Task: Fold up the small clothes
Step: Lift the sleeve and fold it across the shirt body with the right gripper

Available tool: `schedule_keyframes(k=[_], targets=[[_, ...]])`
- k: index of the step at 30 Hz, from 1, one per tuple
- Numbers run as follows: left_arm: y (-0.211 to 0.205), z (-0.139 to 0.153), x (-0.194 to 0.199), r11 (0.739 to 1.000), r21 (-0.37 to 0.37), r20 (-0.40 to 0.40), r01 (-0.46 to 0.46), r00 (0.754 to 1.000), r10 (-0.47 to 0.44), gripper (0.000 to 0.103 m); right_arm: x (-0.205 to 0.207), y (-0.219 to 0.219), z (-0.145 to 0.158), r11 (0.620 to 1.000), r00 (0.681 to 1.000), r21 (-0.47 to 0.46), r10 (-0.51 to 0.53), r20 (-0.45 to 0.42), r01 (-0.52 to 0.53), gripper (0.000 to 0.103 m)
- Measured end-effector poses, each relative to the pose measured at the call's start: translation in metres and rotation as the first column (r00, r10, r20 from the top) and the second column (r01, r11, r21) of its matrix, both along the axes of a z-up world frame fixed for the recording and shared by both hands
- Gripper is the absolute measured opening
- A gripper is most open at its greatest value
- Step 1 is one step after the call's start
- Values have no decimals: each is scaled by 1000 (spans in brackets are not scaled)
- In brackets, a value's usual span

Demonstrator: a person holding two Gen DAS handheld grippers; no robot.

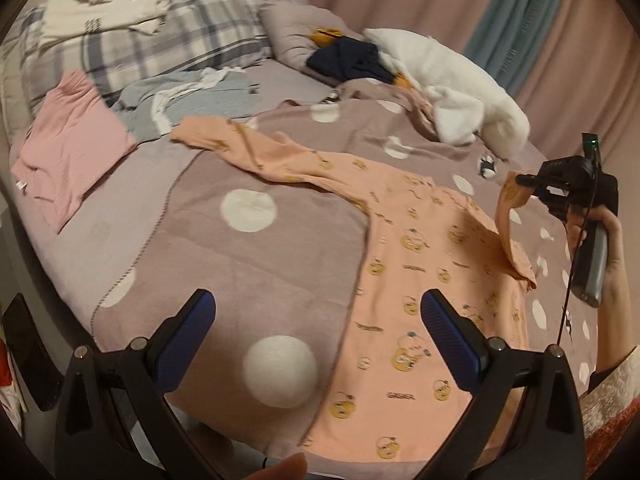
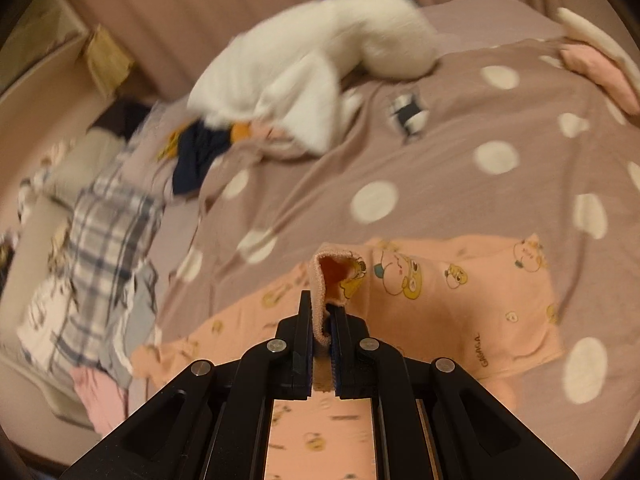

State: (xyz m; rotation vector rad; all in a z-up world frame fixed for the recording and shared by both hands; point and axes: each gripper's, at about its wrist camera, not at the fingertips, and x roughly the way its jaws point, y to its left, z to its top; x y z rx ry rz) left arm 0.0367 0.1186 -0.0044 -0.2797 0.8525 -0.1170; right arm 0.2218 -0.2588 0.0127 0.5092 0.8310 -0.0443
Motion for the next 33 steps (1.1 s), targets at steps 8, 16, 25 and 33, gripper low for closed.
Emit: schedule_keyframes(k=[8,16,25,33], targets=[[42,-6,2,994,-15,-32,-109,994,108,103,29,64,-27,994,992,-60,86,-89,-92,9],[42,-7,4,992,-1,-38,-124,992,124,103,35,108,-50,972,960,5,232,-157,-234,14],[43,-13,14,998,-20,-4,-61,998,61,103,0,119,-25,937,933,25,350,-78,-350,38],[63,-32,36,987,-122,32,-107,993,111,103,-94,62,-24,957,968,-143,249,-32,-251,60]])
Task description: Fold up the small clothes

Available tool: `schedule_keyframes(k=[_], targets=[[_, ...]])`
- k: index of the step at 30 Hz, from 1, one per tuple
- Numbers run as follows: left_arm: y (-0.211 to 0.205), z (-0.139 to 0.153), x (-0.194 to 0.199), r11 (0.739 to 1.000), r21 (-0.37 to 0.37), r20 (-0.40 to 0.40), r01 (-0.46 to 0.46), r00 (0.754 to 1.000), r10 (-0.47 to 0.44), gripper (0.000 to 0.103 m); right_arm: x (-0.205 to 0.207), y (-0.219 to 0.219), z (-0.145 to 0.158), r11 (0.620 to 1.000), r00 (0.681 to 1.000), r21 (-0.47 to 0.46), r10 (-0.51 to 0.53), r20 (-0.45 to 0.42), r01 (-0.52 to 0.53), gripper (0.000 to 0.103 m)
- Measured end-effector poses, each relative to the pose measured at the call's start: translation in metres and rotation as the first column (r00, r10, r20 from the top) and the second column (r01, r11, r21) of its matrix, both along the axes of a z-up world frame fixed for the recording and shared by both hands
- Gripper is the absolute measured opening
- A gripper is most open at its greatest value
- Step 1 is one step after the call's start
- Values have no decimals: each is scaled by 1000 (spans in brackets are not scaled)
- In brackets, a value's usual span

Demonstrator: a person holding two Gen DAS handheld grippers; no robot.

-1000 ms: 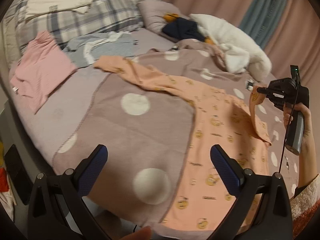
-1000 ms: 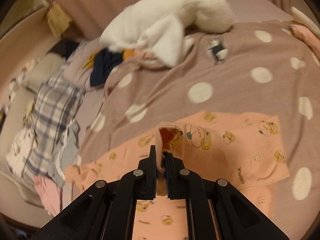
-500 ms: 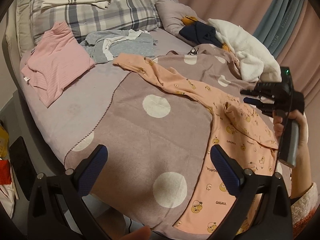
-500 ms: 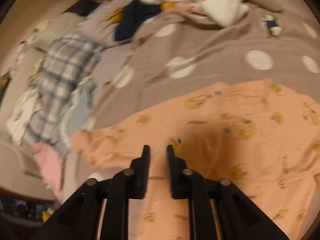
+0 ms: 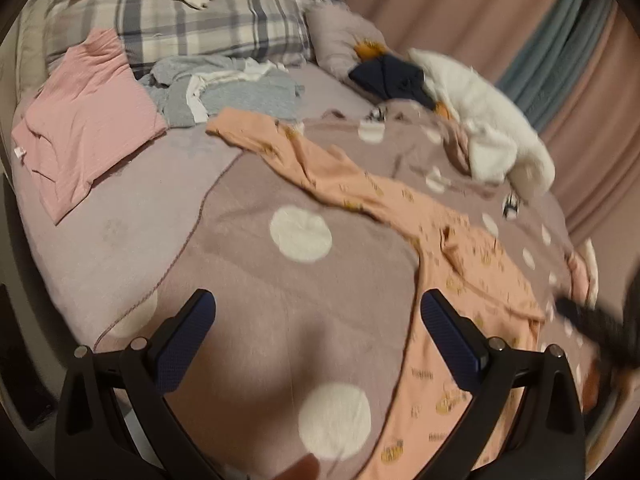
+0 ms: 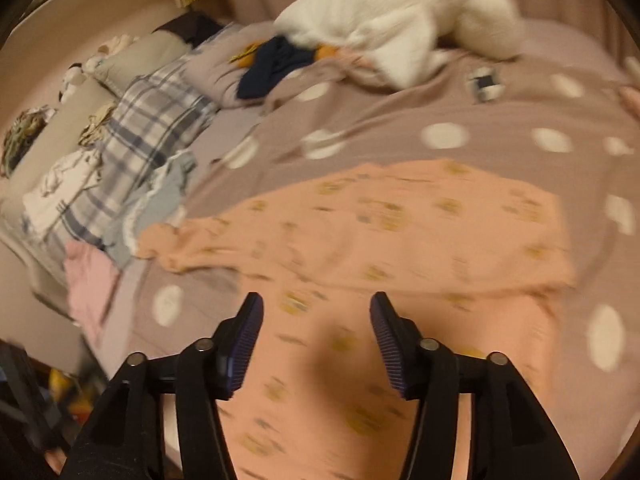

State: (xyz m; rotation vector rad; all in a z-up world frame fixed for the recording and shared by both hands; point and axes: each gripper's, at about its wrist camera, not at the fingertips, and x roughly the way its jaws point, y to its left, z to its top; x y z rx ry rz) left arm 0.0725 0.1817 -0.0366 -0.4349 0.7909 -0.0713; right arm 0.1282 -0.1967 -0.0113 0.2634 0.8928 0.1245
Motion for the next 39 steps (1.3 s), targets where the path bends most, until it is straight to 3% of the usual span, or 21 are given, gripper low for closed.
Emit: schedule_keyframes(k=[5,8,10,11,13,16,18,20,23,28,32,35,37,39], targets=[[0,-4,-1,992,104,88,-65,995,56,103,-91,-39,-11,988,978,-73,-121,168,135,78],[-4,-3,-7,978,206,159,-36,987,3,103,-131,-55,-25,966,949,-119,-197,247,231,83],[-2,-1,-5,977,211,180,16,982,-55,103,-135,-61,-31,940,946,-201,-230,230,278,84],[3,1,-1,985,175,185,6,982,-39,103,-130,-61,-30,911,947,-284,-245,206,298,84],[11,5,12,992,120,175,-28,985,7,103,-128,-58,-27,876,949,-388,-202,243,286,84],[23,12,36,995,78,132,-66,990,55,103,-126,-59,-28,873,941,-391,-188,282,292,84],[36,14,59,998,-65,110,18,994,-11,103,-114,-61,-31,885,955,-387,-174,240,258,84],[45,9,79,983,-174,75,64,996,-52,103,-115,-59,-36,883,959,-404,-151,241,240,84],[64,-4,111,947,-320,18,36,999,-32,103,-110,-61,-43,845,959,-467,-173,225,262,84],[86,-39,146,892,-451,-8,-25,1000,24,103,-134,-68,-57,832,959,-480,-208,194,277,84],[99,-70,179,878,-470,-118,-92,992,40,101,-138,-71,-65,812,958,-509,-231,170,286,84],[111,-78,195,864,-487,-84,-127,992,98,99,-135,-72,-73,789,956,-541,-258,142,293,84],[118,-78,204,864,-475,-69,-165,986,150,90,-130,-70,-80,780,961,-564,-254,110,271,84],[121,-81,214,867,-473,-89,-159,987,132,83,-123,-67,-89,760,966,-603,-248,75,242,84]])
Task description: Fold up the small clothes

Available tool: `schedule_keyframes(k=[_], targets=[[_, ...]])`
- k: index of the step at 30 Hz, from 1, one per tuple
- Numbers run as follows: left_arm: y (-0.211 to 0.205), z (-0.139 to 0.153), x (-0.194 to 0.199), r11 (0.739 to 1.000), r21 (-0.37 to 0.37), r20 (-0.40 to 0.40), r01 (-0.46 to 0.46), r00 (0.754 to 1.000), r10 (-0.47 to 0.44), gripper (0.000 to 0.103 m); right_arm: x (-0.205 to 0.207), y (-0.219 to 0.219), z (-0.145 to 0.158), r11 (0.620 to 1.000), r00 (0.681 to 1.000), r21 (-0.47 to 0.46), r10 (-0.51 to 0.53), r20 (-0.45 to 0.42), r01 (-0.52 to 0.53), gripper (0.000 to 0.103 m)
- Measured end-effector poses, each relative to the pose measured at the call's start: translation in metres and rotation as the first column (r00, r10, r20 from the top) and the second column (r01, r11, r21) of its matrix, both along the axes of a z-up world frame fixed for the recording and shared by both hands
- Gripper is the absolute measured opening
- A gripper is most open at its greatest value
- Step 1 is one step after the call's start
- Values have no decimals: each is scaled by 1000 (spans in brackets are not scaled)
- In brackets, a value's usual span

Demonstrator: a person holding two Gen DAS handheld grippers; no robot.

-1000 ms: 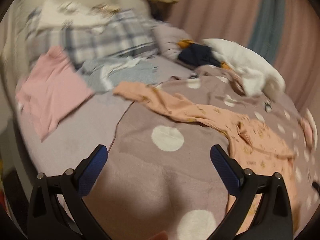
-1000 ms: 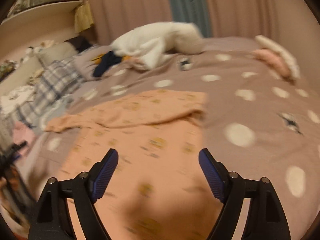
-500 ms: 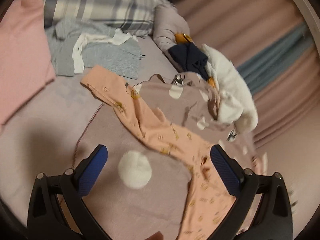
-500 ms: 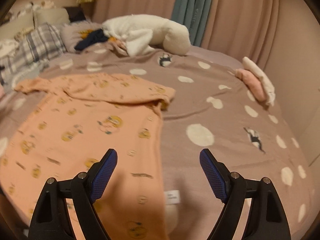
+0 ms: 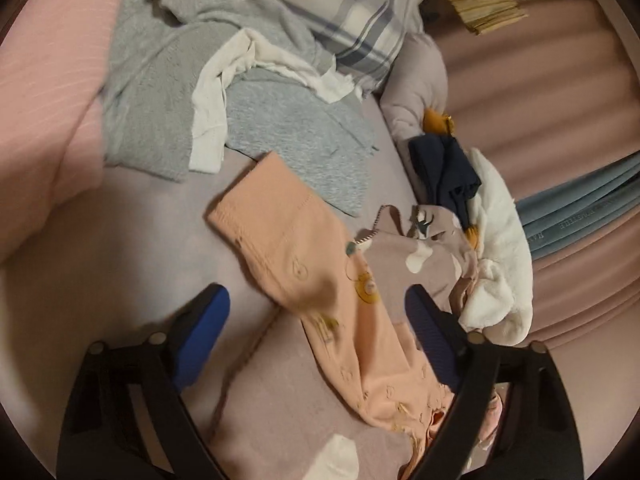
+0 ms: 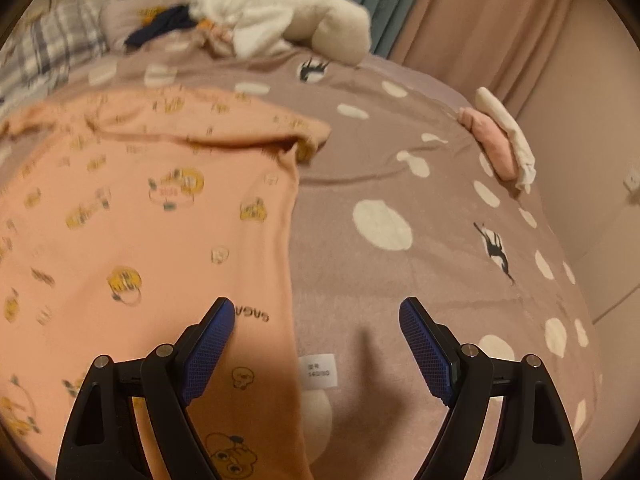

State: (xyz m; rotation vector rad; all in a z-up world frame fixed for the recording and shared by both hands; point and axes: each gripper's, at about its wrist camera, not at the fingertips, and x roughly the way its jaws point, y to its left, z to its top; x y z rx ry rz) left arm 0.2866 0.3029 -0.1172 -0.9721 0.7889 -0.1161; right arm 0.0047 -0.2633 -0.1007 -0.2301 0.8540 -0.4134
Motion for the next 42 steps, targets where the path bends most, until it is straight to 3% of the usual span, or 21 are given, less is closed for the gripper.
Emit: schedule_keyframes(k=[3,7,11,13,15,16,19,22,26,31,35,39,42], targets=[[0,4,14,996,91,-35,13,999,-10,61,10,5,-16,998,998,-69,-12,-67,7,84],[7,-4,29,999,46,-38,-13,999,15,59,16,7,-13,997,998,-81,-18,-65,13,84],[5,-1,38,995,102,-37,-10,999,14,59,16,4,-14,998,998,-63,-19,-64,15,84],[4,-2,45,995,93,-33,-18,999,21,54,16,1,-13,999,998,-39,-23,-60,21,84],[0,-5,49,993,121,-70,-13,997,21,1,17,-2,-14,1000,998,-17,-26,-61,25,84],[-4,-6,51,986,165,-100,-1,995,17,3,17,-3,-14,1000,998,-7,-28,-61,28,84],[-15,1,47,965,262,-82,8,997,14,3,16,-7,-14,999,998,15,-28,-57,29,84],[-18,14,40,974,227,-15,-14,1000,18,3,16,-9,-14,999,998,34,-33,-54,34,84],[-39,45,31,945,325,27,26,999,-37,3,16,-10,-12,999,999,35,-22,-47,24,84],[-64,75,18,954,299,79,33,995,-60,3,13,-13,-8,998,1000,63,-5,-26,7,84],[-108,97,11,924,375,82,75,990,-114,3,5,-13,1,997,1000,70,23,18,-24,84],[-141,111,5,930,355,85,97,987,-136,3,-2,-18,5,991,998,122,48,43,-53,84],[-168,122,0,915,389,94,108,983,-156,3,-8,-26,4,989,998,144,30,51,-37,84]])
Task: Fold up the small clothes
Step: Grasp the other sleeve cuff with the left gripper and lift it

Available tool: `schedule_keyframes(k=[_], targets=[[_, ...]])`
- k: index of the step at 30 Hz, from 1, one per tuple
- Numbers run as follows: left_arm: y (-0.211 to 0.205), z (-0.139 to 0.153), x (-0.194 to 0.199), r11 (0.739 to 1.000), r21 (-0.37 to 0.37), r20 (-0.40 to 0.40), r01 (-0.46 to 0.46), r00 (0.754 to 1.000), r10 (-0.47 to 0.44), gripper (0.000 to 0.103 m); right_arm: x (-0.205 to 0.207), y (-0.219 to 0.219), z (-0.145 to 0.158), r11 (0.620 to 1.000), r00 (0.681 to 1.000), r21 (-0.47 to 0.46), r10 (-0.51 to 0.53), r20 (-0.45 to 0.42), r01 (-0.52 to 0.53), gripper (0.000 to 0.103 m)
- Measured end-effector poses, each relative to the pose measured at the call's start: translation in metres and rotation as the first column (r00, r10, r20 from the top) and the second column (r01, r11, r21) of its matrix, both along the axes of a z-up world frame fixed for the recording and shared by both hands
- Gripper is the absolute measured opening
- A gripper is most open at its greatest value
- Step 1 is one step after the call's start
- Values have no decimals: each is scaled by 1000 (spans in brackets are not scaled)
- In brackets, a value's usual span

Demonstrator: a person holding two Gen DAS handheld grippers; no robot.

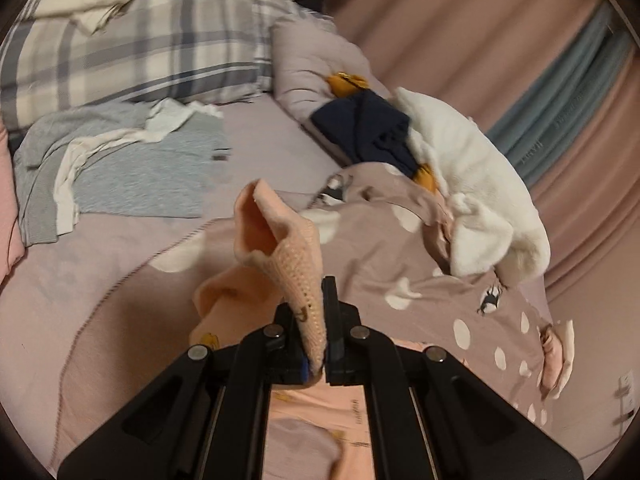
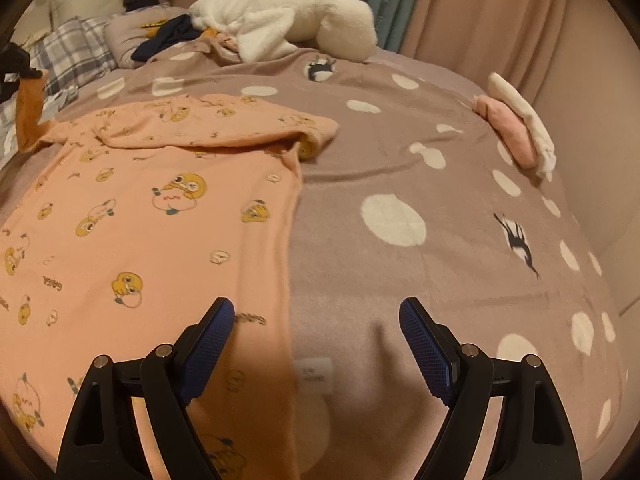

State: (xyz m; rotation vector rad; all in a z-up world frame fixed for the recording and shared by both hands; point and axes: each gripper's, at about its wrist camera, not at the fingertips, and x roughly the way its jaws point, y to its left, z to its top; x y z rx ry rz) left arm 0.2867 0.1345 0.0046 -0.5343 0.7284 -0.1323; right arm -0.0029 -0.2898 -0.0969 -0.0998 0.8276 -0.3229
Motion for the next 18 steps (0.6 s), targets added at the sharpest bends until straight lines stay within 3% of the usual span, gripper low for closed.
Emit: schedule_keyframes(k=[4,8,12,18], targets=[[-46,11,-10,999,24,36,32,999,-33,3,-12,-14,-1,996,1000,81,-25,9,24,84],[-100,14,-17,993,103,44,66,997,-71,3,-26,-23,-6,992,999,129,-12,29,8,84],[-147,10,-13,993,65,23,97,995,-99,3,-32,-37,-12,984,1000,180,-4,9,2,84],[-241,-6,-27,980,122,20,159,986,-163,3,-48,-65,-12,955,999,295,-32,34,21,84]])
